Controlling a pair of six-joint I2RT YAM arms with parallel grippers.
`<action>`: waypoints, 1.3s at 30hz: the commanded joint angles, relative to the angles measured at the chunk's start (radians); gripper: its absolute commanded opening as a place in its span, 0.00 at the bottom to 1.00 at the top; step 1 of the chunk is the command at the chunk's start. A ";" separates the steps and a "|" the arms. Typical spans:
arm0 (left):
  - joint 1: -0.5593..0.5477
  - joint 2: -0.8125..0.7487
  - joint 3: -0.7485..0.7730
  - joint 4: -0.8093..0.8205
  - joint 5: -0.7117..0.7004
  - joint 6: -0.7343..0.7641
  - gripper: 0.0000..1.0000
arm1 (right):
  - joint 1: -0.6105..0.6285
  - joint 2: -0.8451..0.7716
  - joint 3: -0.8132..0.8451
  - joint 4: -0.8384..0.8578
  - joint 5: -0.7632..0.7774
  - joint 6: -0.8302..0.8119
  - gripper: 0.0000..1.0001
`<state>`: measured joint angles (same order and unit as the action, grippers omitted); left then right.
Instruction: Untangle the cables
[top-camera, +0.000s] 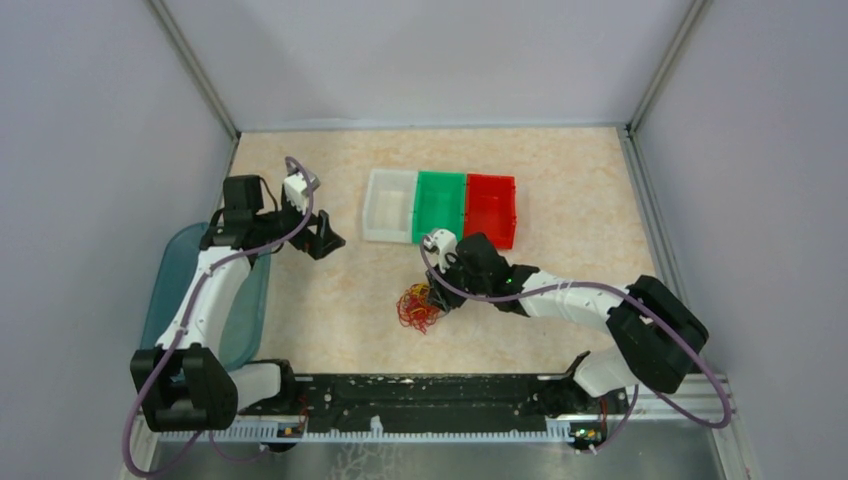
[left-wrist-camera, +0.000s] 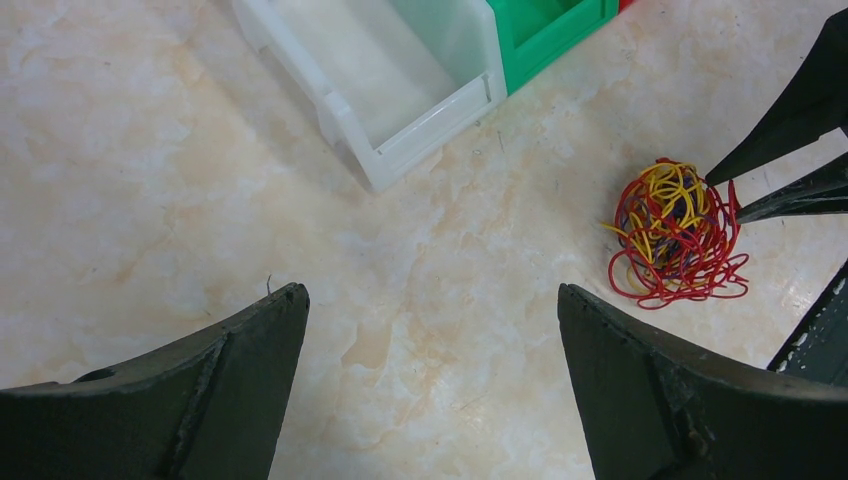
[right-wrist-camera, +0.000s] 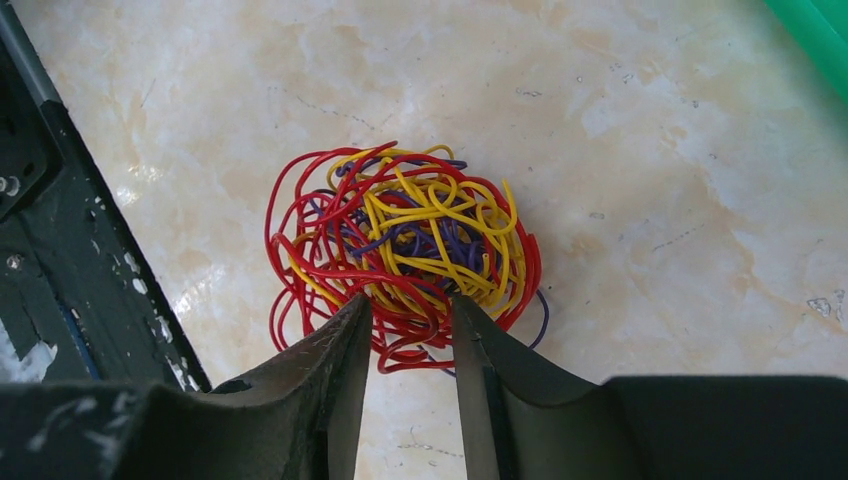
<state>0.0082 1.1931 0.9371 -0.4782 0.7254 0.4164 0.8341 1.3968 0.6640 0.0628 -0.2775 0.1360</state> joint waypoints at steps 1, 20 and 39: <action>0.002 -0.028 -0.001 -0.023 0.030 0.024 1.00 | 0.013 -0.010 0.060 0.061 -0.048 -0.016 0.31; -0.014 -0.082 0.021 -0.192 0.169 0.117 1.00 | 0.013 -0.120 0.121 0.134 -0.122 0.100 0.00; -0.303 -0.162 0.037 -0.260 0.189 0.168 0.91 | 0.073 -0.081 0.252 0.299 -0.231 0.268 0.00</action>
<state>-0.2878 1.0241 0.9386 -0.7586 0.9249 0.5476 0.8959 1.3121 0.8589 0.2642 -0.4664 0.3668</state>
